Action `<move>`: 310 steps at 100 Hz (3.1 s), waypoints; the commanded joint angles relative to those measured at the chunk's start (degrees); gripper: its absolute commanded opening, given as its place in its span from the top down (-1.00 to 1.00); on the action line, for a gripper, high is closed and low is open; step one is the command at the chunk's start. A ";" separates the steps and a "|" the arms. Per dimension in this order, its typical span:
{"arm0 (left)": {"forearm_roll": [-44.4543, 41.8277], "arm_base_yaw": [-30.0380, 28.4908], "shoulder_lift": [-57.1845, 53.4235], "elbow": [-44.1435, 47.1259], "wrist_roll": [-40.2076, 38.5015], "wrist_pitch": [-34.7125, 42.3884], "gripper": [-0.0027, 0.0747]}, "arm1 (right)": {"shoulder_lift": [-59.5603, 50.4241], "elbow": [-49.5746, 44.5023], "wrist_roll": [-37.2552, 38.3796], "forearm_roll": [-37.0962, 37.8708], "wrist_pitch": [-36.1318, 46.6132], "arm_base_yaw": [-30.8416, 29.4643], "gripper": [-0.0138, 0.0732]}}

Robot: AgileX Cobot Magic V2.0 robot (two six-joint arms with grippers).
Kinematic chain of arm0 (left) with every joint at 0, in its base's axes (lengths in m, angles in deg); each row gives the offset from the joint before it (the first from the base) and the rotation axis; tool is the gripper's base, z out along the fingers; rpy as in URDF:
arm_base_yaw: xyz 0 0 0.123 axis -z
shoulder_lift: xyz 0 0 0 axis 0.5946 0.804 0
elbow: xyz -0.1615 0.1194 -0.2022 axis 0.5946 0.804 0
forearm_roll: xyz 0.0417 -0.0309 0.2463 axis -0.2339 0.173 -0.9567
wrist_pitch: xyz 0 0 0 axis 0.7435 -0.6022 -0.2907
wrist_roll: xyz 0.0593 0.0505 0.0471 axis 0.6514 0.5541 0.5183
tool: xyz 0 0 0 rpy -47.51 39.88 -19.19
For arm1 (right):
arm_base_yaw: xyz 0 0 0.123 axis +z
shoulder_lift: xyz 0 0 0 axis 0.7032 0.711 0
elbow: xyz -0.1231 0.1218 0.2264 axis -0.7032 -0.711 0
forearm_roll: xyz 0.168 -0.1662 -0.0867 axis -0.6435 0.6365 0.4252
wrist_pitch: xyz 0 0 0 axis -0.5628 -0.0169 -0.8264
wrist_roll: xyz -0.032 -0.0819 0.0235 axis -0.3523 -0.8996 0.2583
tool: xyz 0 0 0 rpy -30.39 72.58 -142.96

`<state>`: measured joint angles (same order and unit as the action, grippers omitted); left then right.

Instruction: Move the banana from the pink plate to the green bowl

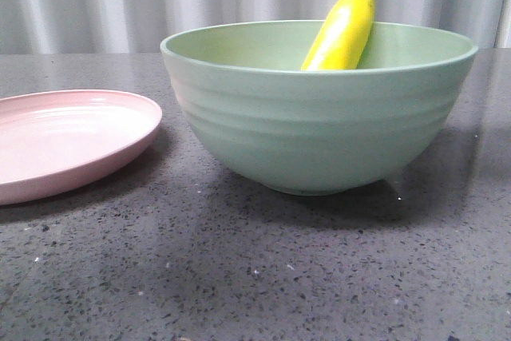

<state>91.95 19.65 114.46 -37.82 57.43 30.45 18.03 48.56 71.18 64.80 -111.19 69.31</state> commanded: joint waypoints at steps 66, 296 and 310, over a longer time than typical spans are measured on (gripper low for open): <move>0.64 0.26 -27.50 20.89 -0.08 22.31 0.98 | -30.66 -27.98 -0.34 6.50 28.40 -0.31 0.85; -4.85 -53.03 -62.82 53.58 -0.08 17.38 0.98 | -46.86 -45.73 -0.34 7.05 32.34 -0.31 0.85; -4.85 -53.31 -63.43 53.58 -0.08 11.10 0.98 | -46.86 -45.73 -0.34 7.05 32.34 -0.31 0.85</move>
<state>87.06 -33.30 52.76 15.18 57.43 40.71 -29.05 1.27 71.05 71.00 -83.13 69.31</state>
